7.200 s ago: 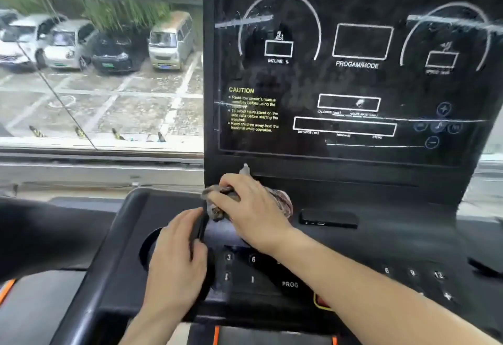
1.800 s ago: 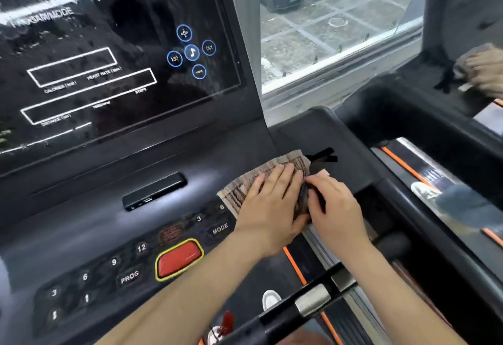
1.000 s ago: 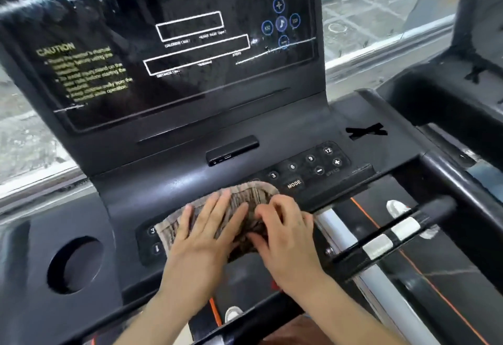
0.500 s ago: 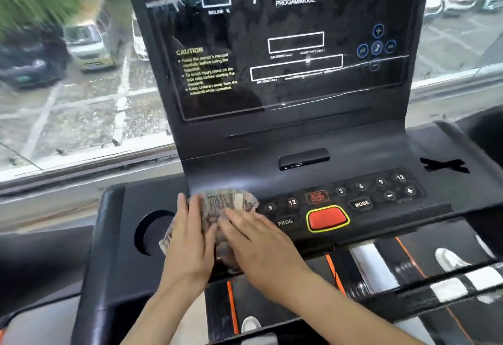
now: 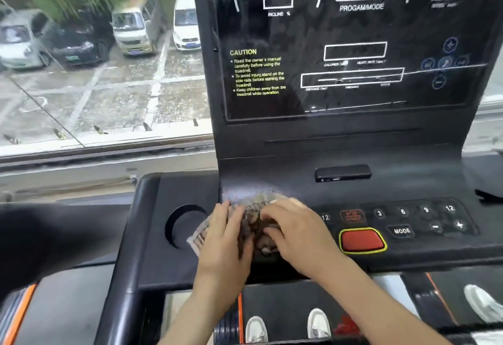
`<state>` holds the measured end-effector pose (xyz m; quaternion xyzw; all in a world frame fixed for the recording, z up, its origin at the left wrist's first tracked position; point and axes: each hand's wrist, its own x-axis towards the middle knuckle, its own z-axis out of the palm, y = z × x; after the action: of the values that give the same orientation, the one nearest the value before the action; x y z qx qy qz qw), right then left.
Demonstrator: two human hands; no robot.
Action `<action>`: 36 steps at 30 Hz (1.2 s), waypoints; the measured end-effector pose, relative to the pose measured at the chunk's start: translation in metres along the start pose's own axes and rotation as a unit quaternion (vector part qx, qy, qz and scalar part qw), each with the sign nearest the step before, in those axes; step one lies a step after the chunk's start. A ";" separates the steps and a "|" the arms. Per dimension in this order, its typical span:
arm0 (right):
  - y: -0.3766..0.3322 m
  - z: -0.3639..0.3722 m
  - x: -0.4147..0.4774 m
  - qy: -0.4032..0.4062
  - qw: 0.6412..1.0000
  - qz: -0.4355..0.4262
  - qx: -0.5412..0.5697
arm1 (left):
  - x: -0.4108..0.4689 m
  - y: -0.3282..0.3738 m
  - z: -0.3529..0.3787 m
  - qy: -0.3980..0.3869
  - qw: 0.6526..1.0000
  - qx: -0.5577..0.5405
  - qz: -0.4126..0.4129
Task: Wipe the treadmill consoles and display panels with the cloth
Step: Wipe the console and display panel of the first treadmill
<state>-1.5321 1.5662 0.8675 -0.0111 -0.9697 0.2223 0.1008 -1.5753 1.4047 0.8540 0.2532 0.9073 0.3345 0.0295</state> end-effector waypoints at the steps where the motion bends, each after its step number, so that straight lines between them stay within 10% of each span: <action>1: 0.000 -0.004 0.003 0.004 1.000 0.000 0.024 | 0.003 -0.002 -0.005 0.012 1.000 -0.008 0.007; 9: 0.003 -0.050 0.061 0.248 0.968 0.000 0.036 | 0.085 0.027 -0.067 0.123 0.990 0.030 0.068; 14: 0.013 -0.027 0.098 0.201 0.976 -0.066 -0.052 | 0.116 0.028 -0.061 0.247 0.966 0.057 0.041; 27: 0.095 -0.076 0.056 0.294 0.939 0.111 -0.137 | 0.151 0.095 0.022 0.154 0.923 0.152 0.319; 36: 0.058 -0.069 0.107 0.299 0.953 -0.033 -0.040 | 0.149 0.031 -0.066 0.151 0.965 0.156 0.149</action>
<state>-1.6249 1.6548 0.9235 -0.0489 -0.9031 0.1663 0.3929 -1.7059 1.4574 0.9414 0.3334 0.8941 0.2236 -0.1983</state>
